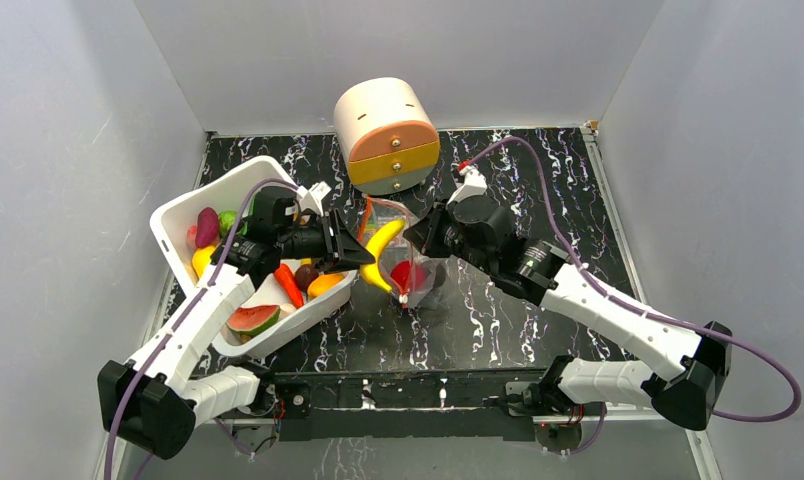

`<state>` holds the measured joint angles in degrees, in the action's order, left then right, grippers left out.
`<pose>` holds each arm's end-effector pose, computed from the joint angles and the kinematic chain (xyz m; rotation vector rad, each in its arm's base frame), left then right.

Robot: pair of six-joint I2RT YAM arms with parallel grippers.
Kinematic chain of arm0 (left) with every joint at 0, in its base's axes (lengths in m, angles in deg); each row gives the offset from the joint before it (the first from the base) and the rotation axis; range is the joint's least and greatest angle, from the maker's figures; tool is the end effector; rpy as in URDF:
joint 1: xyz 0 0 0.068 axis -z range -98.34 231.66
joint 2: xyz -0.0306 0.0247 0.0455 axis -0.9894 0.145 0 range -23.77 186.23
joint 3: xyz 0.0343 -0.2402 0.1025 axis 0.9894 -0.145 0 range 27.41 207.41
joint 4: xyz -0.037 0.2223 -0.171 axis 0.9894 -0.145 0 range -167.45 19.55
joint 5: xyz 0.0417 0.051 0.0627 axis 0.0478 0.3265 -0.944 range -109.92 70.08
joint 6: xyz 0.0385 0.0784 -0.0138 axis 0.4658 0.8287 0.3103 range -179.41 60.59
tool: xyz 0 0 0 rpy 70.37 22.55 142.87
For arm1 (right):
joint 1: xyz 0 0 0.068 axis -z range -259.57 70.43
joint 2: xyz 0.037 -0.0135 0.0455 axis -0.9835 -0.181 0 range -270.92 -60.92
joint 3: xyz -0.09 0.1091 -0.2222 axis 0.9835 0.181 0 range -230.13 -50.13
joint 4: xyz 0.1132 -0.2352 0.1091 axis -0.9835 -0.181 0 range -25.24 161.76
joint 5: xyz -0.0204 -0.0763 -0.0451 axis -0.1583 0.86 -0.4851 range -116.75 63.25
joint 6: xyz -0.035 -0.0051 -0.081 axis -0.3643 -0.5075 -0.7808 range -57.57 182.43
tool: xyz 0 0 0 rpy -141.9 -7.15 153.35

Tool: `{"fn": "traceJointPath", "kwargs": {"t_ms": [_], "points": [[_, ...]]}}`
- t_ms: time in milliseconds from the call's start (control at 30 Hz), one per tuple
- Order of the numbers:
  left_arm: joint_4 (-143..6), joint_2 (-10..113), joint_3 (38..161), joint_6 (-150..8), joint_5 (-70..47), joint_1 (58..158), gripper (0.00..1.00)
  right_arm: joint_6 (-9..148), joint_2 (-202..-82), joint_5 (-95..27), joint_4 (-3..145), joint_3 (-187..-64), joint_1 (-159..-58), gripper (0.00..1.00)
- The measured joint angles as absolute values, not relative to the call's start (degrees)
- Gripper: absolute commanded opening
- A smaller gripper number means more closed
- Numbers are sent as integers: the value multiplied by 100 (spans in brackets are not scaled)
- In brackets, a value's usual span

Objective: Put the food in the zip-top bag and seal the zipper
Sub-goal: Place the fake fruit in the zipper food storage bag.

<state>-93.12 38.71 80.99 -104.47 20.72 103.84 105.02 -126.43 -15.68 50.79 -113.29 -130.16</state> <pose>0.2496 -0.1569 0.2869 0.0106 2.3198 -1.4039 0.2169 0.2404 0.3341 -0.0128 2.0748 0.8513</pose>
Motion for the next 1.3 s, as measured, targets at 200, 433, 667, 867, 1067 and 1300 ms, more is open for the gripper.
{"fn": "traceJointPath", "kwargs": {"t_ms": [200, 433, 667, 867, 1067, 1300], "points": [[-9306, 4015, 8121, -10528, 1884, 10454, 48, 10670, -12711, -1981, 5189, -11099, -13016, 0], [-9092, 4138, 8121, -10716, 1773, 10508, 70, 10782, -12704, -2139, 5254, -11023, -13020, 0], [-8840, 4131, 8121, -10845, 1703, 10543, 74, 10812, -12659, -2158, 5269, -10907, -13020, 0], [-8919, 4111, 8150, -10699, 1552, 10543, 74, 10843, -12549, -2097, 5252, -10846, -13020, 0], [-9026, 3967, 8431, -10393, 1351, 10543, 75, 10843, -12390, -1885, 5154, -10839, -13020, 0], [-9406, 3587, 8864, -9835, 201, 10546, 70, 10843, -12132, -1603, 4915, -10824, -13020, 0]]}}
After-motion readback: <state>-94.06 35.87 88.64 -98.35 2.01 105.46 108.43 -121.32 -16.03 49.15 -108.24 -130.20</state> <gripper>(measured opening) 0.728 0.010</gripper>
